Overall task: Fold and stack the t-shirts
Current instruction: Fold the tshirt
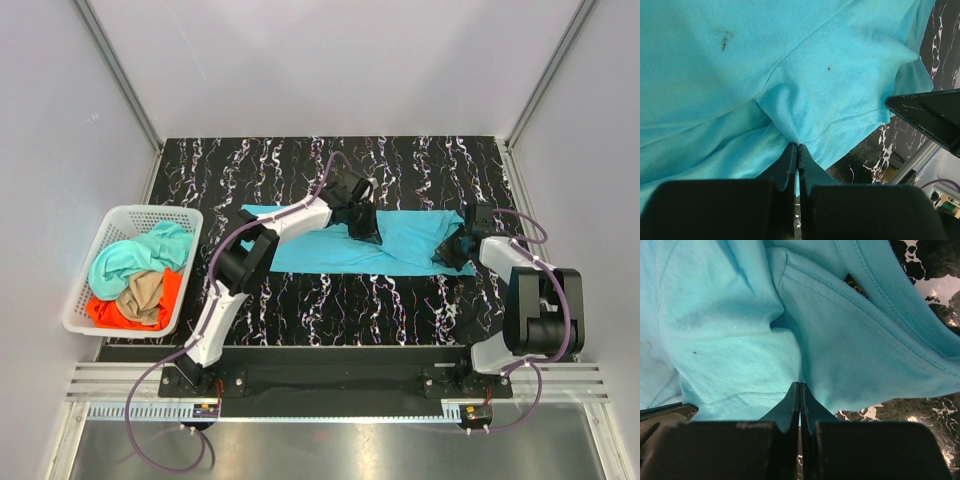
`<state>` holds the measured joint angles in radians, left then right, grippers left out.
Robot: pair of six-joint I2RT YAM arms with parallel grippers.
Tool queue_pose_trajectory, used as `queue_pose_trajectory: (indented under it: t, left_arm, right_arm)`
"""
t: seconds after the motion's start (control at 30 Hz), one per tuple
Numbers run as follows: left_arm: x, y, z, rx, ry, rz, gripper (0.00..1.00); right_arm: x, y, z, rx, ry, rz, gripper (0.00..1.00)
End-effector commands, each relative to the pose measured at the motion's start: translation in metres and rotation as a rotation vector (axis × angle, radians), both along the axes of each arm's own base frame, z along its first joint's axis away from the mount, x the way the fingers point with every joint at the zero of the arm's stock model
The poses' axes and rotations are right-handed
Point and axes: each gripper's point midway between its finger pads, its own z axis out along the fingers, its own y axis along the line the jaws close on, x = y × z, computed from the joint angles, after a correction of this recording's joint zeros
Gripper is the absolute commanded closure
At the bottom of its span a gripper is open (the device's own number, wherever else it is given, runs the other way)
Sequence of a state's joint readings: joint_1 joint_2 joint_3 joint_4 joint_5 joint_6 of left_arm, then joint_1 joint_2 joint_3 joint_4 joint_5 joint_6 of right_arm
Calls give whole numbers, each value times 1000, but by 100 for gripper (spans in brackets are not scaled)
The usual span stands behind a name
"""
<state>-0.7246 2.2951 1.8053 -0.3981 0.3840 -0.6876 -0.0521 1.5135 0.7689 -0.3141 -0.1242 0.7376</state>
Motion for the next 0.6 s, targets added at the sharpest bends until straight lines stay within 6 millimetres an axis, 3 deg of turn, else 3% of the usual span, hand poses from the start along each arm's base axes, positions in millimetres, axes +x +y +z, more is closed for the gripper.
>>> queue_pose_trajectory:
  t: [0.0,0.2,0.57]
  left_arm:
    - [12,-7,37,-29,-55,25,100]
    - [16,1,50,-2,-14,94,100]
    - [18,15,43,45,6,97,100]
  right_arm:
    - [5,3,24,-9,-68,17,100]
    - [8,7,42,10,-120,31,100]
    - [-4,20,66,71,-175,32,100]
